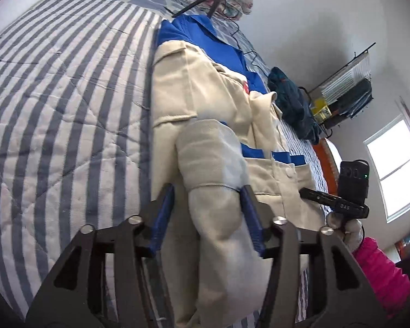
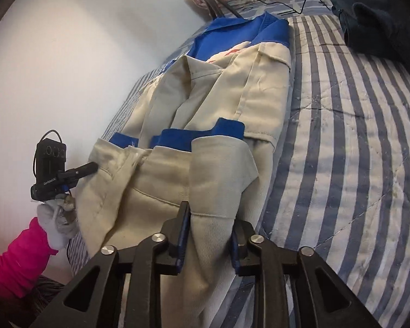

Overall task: Fold large clothes
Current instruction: 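Open both grippers and withdraw them from the folded hem, then move both grippers to the blue collar end of the jacket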

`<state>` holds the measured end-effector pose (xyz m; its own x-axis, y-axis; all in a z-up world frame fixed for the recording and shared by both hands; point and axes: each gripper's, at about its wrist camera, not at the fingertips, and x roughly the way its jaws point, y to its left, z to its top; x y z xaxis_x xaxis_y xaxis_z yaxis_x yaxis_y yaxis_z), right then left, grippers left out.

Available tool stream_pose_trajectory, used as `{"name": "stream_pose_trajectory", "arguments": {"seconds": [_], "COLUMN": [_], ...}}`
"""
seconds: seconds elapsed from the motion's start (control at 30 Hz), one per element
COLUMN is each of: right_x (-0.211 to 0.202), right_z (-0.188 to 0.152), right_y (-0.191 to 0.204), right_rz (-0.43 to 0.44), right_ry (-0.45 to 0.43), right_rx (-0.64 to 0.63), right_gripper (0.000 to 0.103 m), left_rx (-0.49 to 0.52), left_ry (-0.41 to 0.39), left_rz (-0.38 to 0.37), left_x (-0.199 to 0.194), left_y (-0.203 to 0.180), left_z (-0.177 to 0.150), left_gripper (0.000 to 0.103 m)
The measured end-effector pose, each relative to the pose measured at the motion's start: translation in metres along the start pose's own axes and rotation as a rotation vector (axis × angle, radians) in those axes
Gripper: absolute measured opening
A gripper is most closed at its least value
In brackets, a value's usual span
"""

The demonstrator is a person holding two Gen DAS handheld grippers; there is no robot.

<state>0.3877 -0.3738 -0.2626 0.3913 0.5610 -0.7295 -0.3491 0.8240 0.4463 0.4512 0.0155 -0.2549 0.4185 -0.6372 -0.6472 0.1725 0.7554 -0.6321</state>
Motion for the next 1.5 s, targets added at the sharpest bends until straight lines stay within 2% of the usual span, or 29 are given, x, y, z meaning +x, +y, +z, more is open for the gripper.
{"name": "stream_pose_trajectory", "arguments": {"seconds": [0.07, 0.2, 0.3, 0.33, 0.47, 0.6, 0.67, 0.73, 0.8, 0.87, 0.93, 1.0, 1.07, 1.17, 1.3, 1.43, 1.5], "right_x": [-0.011, -0.041, -0.064, -0.067, -0.055, -0.023, -0.006, 0.007, 0.018, 0.025, 0.030, 0.028, 0.016, -0.013, -0.064, -0.107, -0.129], "right_z": [0.001, -0.001, -0.008, -0.010, -0.012, -0.002, 0.004, 0.009, 0.014, 0.017, 0.020, 0.024, 0.025, 0.022, 0.013, 0.010, 0.009], "right_y": [0.006, 0.022, 0.043, 0.053, 0.073, 0.075, 0.072, 0.065, 0.051, 0.043, 0.043, 0.047, 0.051, 0.062, 0.084, 0.110, 0.126], "right_rz": [-0.048, -0.144, -0.190, -0.213, -0.279, -0.329, -0.363, -0.392, -0.378, -0.366, -0.372, -0.388, -0.386, -0.385, -0.400, -0.447, -0.450], "right_ry": [-0.009, -0.056, -0.100, -0.110, -0.134, -0.094, -0.078, -0.056, -0.038, -0.034, -0.028, -0.008, -0.033, -0.096, -0.211, -0.243, -0.256], "right_rx": [-0.019, -0.052, -0.105, -0.129, -0.197, -0.224, -0.239, -0.230, -0.184, -0.162, -0.166, -0.168, -0.154, -0.157, -0.196, -0.219, -0.238], "right_gripper": [0.042, 0.043, 0.043, 0.043, 0.043, 0.038, 0.038, 0.038, 0.038, 0.038, 0.039, 0.039, 0.039, 0.040, 0.045, 0.048, 0.060], "left_rx": [-0.011, 0.054, 0.166, 0.221, 0.312, 0.375, 0.420, 0.399, 0.321, 0.296, 0.297, 0.254, 0.220, 0.255, 0.318, 0.315, 0.305], "left_ry": [-0.019, -0.088, -0.097, -0.092, -0.102, -0.095, -0.068, -0.024, 0.039, 0.037, 0.016, 0.024, 0.032, -0.006, -0.105, -0.178, -0.195], "left_rz": [0.026, 0.093, 0.143, 0.175, 0.216, 0.262, 0.330, 0.388, 0.369, 0.353, 0.342, 0.329, 0.320, 0.319, 0.298, 0.268, 0.255], "left_x": [-0.012, -0.049, -0.067, -0.067, -0.055, -0.022, 0.000, 0.020, 0.037, 0.046, 0.045, 0.042, 0.033, 0.008, -0.040, -0.088, -0.107], "left_y": [0.004, -0.001, -0.021, -0.032, -0.063, -0.081, -0.082, -0.068, -0.044, -0.029, -0.025, -0.023, -0.025, -0.044, -0.078, -0.111, -0.126], "left_z": [0.005, 0.008, -0.001, -0.005, -0.010, -0.006, -0.004, -0.002, 0.000, -0.005, -0.008, -0.005, -0.002, -0.001, 0.001, 0.006, 0.008], "left_gripper": [0.058, 0.058, 0.058, 0.053, 0.051, 0.051, 0.051, 0.052, 0.059, 0.070, 0.072, 0.072, 0.069, 0.069, 0.069, 0.069, 0.069]}}
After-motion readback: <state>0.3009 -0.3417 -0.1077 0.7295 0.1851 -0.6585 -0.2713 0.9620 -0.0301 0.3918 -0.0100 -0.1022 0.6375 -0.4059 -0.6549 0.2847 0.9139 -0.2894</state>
